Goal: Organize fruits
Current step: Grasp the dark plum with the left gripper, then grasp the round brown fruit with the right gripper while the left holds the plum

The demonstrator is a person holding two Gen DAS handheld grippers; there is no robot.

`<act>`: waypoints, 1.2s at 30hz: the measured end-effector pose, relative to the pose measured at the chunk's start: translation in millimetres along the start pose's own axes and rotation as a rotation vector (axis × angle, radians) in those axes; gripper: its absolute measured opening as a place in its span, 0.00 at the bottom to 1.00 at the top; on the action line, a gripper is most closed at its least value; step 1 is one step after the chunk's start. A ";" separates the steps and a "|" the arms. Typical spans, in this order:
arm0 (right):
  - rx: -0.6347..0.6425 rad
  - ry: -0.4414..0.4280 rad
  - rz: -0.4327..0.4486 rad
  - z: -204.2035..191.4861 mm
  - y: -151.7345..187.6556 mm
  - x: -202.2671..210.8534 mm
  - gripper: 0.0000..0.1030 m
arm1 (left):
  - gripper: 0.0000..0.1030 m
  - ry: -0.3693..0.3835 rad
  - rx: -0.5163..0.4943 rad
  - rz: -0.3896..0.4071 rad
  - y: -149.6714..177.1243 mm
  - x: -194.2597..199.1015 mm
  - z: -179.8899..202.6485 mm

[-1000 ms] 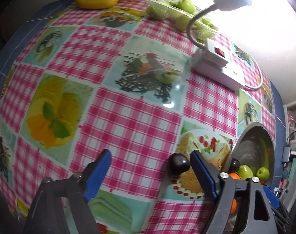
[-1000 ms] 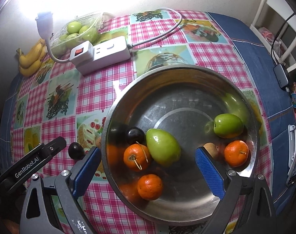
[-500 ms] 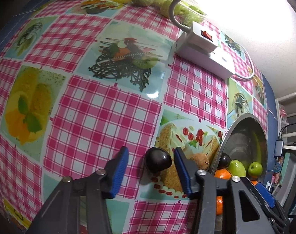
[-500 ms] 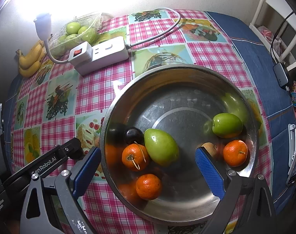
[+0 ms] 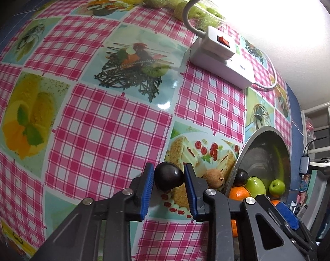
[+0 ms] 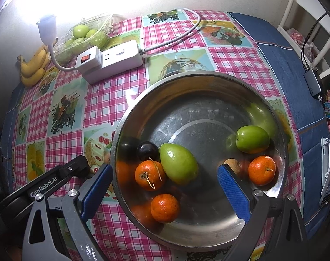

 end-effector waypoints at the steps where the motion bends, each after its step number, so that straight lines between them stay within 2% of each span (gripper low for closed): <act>1: 0.000 -0.002 0.001 -0.5 -0.1 0.0 0.94 | 0.29 0.001 0.003 0.002 -0.8 3.6 -2.4; 5: 0.008 -0.023 0.007 -6.0 -0.8 -0.2 0.94 | 0.29 -0.002 0.038 0.020 -6.2 14.5 -12.7; 8: 0.004 -0.085 -0.010 -13.8 0.9 -4.4 0.94 | 0.29 -0.012 0.078 0.042 -11.5 22.8 -28.7; 10: 0.013 -0.128 -0.023 -22.8 2.0 -8.1 0.94 | 0.29 -0.029 0.109 0.065 -15.2 29.7 -42.4; 12: 0.039 -0.135 -0.029 -32.6 3.1 -10.3 0.94 | 0.29 -0.065 0.133 0.095 -18.0 37.4 -56.2; 16: 0.096 -0.158 -0.042 -53.3 6.3 -15.3 0.94 | 0.29 -0.091 0.179 0.143 -23.0 52.1 -82.8; 21: 0.212 -0.087 -0.054 -71.2 5.9 -24.8 0.94 | 0.29 -0.059 0.210 0.165 -26.1 62.8 -98.2; 27: 0.315 -0.032 -0.069 -87.1 2.3 -32.2 0.93 | 0.29 -0.021 0.213 0.140 -28.5 58.0 -101.9; 28: 0.333 -0.025 -0.081 -90.9 2.0 -35.0 0.91 | 0.29 -0.015 0.211 0.138 -27.3 59.8 -101.5; 30: 0.374 -0.012 -0.101 -97.5 2.3 -38.1 0.77 | 0.29 -0.002 0.208 0.135 -28.1 59.9 -101.9; 36: 0.524 0.054 -0.201 -119.0 -0.9 -55.6 0.62 | 0.29 0.024 0.218 0.121 -28.0 58.2 -105.2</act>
Point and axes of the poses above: each gripper's, at about its wrist camera, not at the fingertips, and x roughly against the way its jaws point, z to its right, y to its underside, the point moved 3 cm from there along -x, roughly the way its jaws point, and after that the axes turned 14 degrees about -y, right-handed, at the moved point
